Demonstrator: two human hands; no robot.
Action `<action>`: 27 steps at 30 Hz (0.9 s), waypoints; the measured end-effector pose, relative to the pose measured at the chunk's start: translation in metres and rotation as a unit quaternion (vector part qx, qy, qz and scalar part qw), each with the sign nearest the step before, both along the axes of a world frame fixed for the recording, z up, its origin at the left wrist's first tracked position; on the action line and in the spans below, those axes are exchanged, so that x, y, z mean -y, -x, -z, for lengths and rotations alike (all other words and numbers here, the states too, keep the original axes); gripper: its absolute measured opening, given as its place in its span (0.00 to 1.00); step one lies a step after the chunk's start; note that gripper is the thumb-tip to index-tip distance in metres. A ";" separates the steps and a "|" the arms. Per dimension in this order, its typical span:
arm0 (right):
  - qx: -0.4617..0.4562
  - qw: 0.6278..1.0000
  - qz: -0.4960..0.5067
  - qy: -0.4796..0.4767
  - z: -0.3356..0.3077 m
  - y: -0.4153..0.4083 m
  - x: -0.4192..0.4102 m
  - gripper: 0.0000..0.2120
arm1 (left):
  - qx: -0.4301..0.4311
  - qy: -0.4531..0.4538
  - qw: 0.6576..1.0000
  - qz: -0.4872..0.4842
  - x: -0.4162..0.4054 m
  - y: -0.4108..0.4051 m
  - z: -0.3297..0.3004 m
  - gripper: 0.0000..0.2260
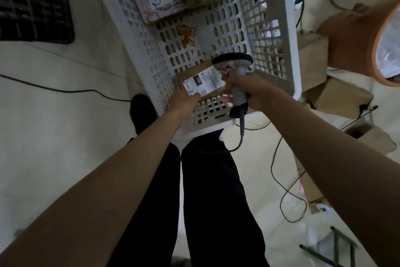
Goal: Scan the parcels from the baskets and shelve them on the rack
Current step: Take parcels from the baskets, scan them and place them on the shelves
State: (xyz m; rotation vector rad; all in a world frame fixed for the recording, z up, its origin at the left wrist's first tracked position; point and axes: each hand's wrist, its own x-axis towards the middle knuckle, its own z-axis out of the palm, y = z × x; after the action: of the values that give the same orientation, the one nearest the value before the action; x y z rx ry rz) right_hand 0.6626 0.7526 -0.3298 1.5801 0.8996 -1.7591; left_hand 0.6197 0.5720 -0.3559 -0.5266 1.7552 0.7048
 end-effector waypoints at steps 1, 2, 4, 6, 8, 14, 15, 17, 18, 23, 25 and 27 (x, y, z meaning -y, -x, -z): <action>-0.008 1.000 -0.018 -0.001 0.009 0.003 -0.002 0.16 | 0.004 0.007 1.000 -0.018 0.001 0.000 0.009 0.14; -0.016 0.999 -0.040 -0.005 0.016 0.007 -0.003 0.16 | 0.009 0.014 0.999 -0.034 0.001 -0.001 0.016 0.15; -0.030 0.996 -0.085 -0.003 0.029 0.013 -0.003 0.14 | 0.021 0.023 0.998 -0.056 0.001 -0.002 0.032 0.16; -0.030 0.993 -0.109 0.017 0.042 0.017 -0.003 0.12 | 0.027 0.032 0.996 -0.074 0.001 -0.004 0.045 0.16; -0.032 0.993 -0.105 0.036 0.053 0.019 -0.001 0.11 | 0.028 0.040 0.993 -0.110 -0.002 -0.006 0.056 0.14; -0.050 0.997 -0.065 0.005 0.073 0.018 0.008 0.11 | 0.064 0.037 0.979 -0.190 -0.011 -0.008 0.077 0.22; -0.038 0.996 -0.075 -0.019 0.075 0.015 0.008 0.11 | 0.067 0.035 0.979 -0.192 -0.012 -0.008 0.079 0.22; -0.029 0.996 -0.072 -0.036 0.077 0.009 0.004 0.08 | 0.065 0.035 0.979 -0.191 -0.013 -0.009 0.083 0.21; -0.040 0.997 -0.057 -0.026 0.079 0.006 0.002 0.07 | 0.063 0.034 0.979 -0.191 -0.014 -0.009 0.085 0.21; -0.094 0.995 -0.014 0.023 0.087 -0.005 -0.006 0.09 | 0.089 0.026 0.978 -0.188 -0.013 -0.007 0.094 0.33; -0.093 0.995 -0.038 0.012 0.085 -0.006 -0.009 0.09 | 0.073 0.022 0.984 -0.162 -0.014 -0.008 0.092 0.36; -0.090 0.995 -0.043 0.001 0.077 -0.005 -0.012 0.09 | 0.032 0.012 0.991 -0.130 -0.015 -0.006 0.084 0.35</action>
State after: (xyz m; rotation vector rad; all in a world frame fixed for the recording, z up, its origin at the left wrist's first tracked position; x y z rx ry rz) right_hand 0.6672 0.7647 -0.4072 1.3773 1.0346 -1.8609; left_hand 0.6260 0.5870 -0.4395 -0.7959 1.6518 0.8397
